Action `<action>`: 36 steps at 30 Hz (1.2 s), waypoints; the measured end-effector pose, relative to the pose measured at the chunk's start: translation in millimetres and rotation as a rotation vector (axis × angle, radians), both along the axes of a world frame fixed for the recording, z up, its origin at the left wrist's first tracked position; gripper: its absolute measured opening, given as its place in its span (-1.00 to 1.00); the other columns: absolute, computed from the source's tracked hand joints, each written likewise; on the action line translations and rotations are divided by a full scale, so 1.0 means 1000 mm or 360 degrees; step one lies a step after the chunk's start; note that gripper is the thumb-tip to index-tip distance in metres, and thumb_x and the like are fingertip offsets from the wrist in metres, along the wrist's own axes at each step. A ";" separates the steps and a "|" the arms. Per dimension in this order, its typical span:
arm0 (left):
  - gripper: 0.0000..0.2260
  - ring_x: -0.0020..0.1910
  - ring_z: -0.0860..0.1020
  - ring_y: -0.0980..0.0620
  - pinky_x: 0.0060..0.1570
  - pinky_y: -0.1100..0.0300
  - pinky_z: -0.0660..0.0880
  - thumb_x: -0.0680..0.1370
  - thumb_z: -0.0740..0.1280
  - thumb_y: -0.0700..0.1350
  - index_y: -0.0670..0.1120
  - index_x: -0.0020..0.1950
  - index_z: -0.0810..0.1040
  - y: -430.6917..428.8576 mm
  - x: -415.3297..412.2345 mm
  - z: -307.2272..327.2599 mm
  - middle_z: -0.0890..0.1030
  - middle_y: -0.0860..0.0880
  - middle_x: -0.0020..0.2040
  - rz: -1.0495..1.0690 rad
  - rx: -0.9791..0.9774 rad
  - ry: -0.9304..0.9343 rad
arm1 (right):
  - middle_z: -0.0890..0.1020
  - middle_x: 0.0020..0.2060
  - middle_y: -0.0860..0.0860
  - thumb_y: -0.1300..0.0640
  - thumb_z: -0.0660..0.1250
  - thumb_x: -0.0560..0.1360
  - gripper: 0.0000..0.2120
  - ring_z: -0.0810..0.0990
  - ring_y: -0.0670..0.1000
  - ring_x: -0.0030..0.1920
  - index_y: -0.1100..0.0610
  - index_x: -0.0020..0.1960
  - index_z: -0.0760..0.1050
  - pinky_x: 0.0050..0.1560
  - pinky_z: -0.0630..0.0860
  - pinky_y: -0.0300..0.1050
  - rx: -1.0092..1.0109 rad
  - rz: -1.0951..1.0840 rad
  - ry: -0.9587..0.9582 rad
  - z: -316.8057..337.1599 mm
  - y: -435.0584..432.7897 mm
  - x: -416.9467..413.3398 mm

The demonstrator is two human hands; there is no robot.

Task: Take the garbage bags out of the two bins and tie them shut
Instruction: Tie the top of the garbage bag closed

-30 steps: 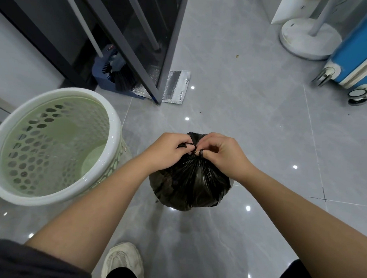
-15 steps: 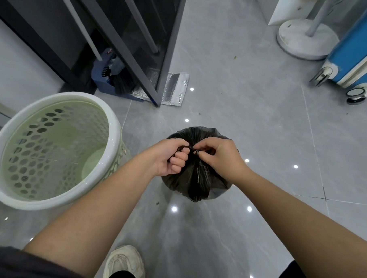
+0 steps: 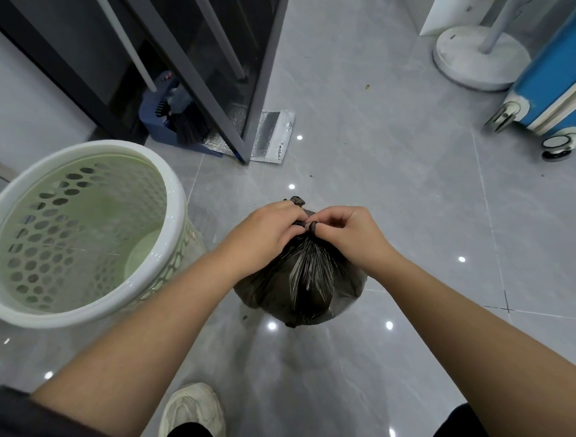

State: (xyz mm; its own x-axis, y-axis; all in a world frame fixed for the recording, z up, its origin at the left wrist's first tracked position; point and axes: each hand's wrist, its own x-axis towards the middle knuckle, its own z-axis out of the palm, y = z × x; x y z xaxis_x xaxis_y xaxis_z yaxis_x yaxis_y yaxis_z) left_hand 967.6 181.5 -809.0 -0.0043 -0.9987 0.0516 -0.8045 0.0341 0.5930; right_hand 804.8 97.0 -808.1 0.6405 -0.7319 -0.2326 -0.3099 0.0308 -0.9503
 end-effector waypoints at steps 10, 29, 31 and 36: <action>-0.70 -0.50 0.22 0.09 -0.46 0.22 0.14 0.60 0.15 -0.12 -0.05 -0.34 0.36 -0.011 -0.009 0.018 0.30 0.08 -0.46 0.0591 0.0930 0.0942 | 0.64 -0.23 -0.11 0.31 0.39 0.41 -0.82 0.55 -0.16 -0.18 0.08 -0.07 0.63 -0.12 0.45 -0.38 -0.0674 0.0191 0.0152 0.002 0.009 -0.002; -0.95 -0.44 0.50 0.22 -0.23 0.30 0.49 0.51 0.37 -0.13 -0.05 -0.08 0.63 0.004 -0.048 0.005 0.57 0.15 -0.33 0.0839 -0.0016 0.0637 | 0.68 -0.25 -0.06 0.28 0.36 0.40 -0.88 0.64 -0.09 -0.16 0.13 -0.15 0.64 -0.07 0.56 -0.26 -0.0252 -0.0570 0.0178 0.011 0.015 0.010; -0.94 -0.54 0.48 0.19 -0.31 0.36 0.46 0.52 0.36 -0.15 -0.08 -0.07 0.64 0.002 -0.048 0.008 0.52 0.17 -0.44 0.0852 -0.0009 0.0661 | 0.68 -0.24 -0.06 0.28 0.36 0.40 -0.88 0.65 -0.08 -0.16 0.13 -0.15 0.65 -0.04 0.57 -0.23 -0.0221 -0.0560 0.0173 0.011 0.015 0.009; -0.92 -0.56 0.50 0.15 -0.38 0.31 0.44 0.51 0.34 -0.14 -0.03 -0.13 0.63 -0.003 -0.047 0.009 0.53 0.15 -0.49 0.0910 0.0069 0.0754 | 0.68 -0.26 -0.03 0.25 0.39 0.41 -0.92 0.64 -0.10 -0.21 0.13 -0.15 0.65 -0.06 0.56 -0.22 -0.0134 -0.0626 0.0116 0.011 0.017 0.010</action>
